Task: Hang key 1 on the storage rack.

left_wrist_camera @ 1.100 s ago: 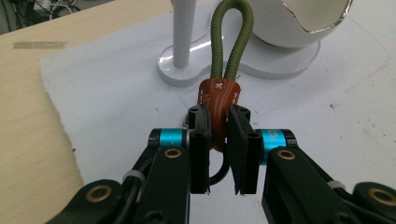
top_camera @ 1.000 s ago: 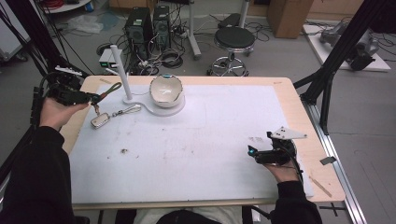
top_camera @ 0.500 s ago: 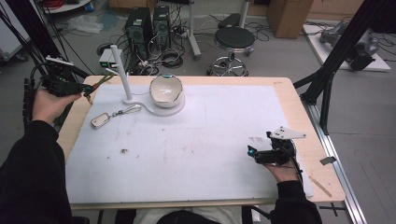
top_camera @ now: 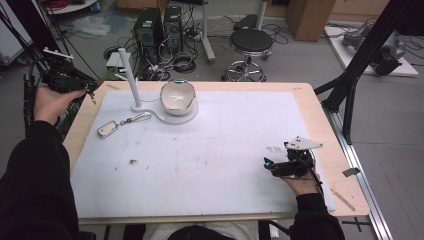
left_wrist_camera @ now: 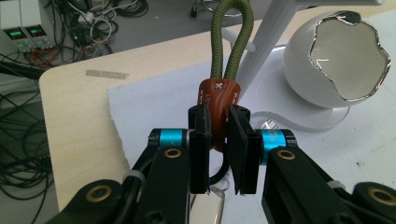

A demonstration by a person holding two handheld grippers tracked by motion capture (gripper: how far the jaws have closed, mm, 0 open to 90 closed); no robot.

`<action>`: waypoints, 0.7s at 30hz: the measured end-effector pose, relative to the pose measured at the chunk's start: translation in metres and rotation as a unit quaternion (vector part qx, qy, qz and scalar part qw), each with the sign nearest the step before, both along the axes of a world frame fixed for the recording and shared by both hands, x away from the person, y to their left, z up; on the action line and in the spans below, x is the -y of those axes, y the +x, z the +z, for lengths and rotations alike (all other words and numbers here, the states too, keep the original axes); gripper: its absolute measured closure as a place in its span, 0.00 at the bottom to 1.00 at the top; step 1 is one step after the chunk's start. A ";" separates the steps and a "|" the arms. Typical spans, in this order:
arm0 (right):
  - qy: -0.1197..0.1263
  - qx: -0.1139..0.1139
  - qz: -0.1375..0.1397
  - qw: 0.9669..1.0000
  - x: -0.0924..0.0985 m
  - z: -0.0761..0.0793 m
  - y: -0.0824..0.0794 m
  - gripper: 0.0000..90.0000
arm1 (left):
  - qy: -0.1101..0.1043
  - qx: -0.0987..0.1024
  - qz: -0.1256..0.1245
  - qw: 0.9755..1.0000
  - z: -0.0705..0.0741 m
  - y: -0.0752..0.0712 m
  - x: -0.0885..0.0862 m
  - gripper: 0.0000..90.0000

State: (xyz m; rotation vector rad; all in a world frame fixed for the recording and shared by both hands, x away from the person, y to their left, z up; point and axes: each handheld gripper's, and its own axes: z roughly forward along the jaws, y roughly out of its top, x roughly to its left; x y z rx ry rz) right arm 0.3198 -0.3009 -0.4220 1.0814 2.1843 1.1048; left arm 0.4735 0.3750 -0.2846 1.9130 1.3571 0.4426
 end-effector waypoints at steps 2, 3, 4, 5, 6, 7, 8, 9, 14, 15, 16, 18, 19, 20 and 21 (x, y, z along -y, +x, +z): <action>-0.001 0.000 -0.001 1.000 0.000 0.000 0.001 0.02 | 0.008 -0.011 0.002 1.000 -0.003 0.003 -0.001 0.88; -0.001 -0.001 0.000 1.000 0.000 0.000 0.001 0.02 | 0.008 -0.013 0.004 1.000 -0.004 0.004 -0.001 0.88; -0.001 -0.001 0.000 1.000 0.000 0.000 0.001 0.02 | 0.008 -0.015 0.004 1.000 -0.005 0.005 -0.001 0.88; -0.002 0.000 0.000 1.000 0.000 0.000 0.001 0.02 | 0.007 -0.017 0.003 1.000 -0.006 0.006 0.000 0.88; -0.003 0.000 0.000 1.000 0.001 0.000 0.000 0.02 | 0.007 -0.018 0.002 1.000 -0.007 0.006 0.001 0.88; -0.004 0.001 -0.001 1.000 0.001 0.000 0.000 0.02 | 0.009 -0.019 0.000 1.000 -0.007 0.006 0.002 0.88; -0.006 0.002 -0.001 1.000 0.001 0.000 0.000 0.02 | 0.009 -0.019 -0.002 1.000 -0.007 0.007 0.004 0.88; -0.010 0.006 -0.003 1.000 0.001 0.000 0.000 0.02 | 0.010 -0.020 -0.004 1.000 -0.008 0.007 0.005 0.88; -0.008 0.007 -0.006 1.000 0.002 0.000 -0.001 0.02 | 0.019 -0.031 -0.021 0.999 -0.013 0.011 0.016 0.88; -0.009 0.007 -0.005 1.000 0.002 0.000 -0.001 0.02 | 0.020 -0.033 -0.022 0.999 -0.014 0.012 0.018 0.88; -0.011 0.007 -0.005 1.000 0.001 0.000 -0.001 0.02 | 0.022 -0.035 -0.026 0.999 -0.015 0.012 0.020 0.88; -0.012 0.007 -0.004 1.000 0.001 0.000 -0.001 0.02 | 0.023 -0.036 -0.026 0.999 -0.016 0.013 0.023 0.88; -0.012 0.006 -0.004 1.000 0.000 0.000 -0.001 0.02 | 0.025 -0.037 -0.028 0.999 -0.016 0.014 0.024 0.88; -0.012 0.007 -0.004 1.000 0.000 0.000 -0.001 0.02 | 0.029 -0.038 -0.029 0.998 -0.017 0.014 0.024 0.88; -0.012 0.007 -0.006 1.000 0.001 0.000 -0.001 0.02 | 0.029 -0.039 -0.029 0.998 -0.017 0.014 0.025 0.88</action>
